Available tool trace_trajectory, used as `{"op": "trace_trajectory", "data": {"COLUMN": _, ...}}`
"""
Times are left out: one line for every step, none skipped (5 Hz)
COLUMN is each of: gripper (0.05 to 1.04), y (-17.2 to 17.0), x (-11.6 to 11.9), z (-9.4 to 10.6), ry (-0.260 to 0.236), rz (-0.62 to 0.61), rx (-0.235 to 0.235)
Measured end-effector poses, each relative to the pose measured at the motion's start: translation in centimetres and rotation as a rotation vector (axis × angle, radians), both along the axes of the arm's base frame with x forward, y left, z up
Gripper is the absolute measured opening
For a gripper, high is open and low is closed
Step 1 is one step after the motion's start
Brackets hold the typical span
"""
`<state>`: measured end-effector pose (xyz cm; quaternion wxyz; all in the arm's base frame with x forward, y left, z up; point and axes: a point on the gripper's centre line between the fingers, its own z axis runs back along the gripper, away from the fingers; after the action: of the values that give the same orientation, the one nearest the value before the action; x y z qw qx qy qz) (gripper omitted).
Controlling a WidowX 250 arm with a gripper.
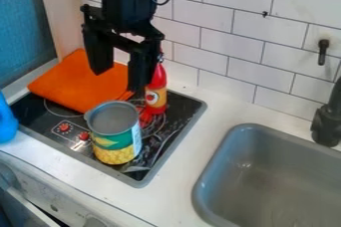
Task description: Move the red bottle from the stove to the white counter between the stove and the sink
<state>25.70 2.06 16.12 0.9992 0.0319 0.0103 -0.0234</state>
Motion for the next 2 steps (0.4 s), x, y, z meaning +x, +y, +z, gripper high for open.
{"op": "trace_trajectory", "data": {"gripper": 1.0, "y": -0.1, "x": 0.0, "z": -0.6, "ry": 0.023, "rz": 0.0, "rx": -0.002}}
{"op": "trace_trajectory", "data": {"gripper": 1.0, "y": 0.0, "x": 2.4, "z": -0.8, "ry": -0.009, "rz": 0.018, "rx": 0.0}}
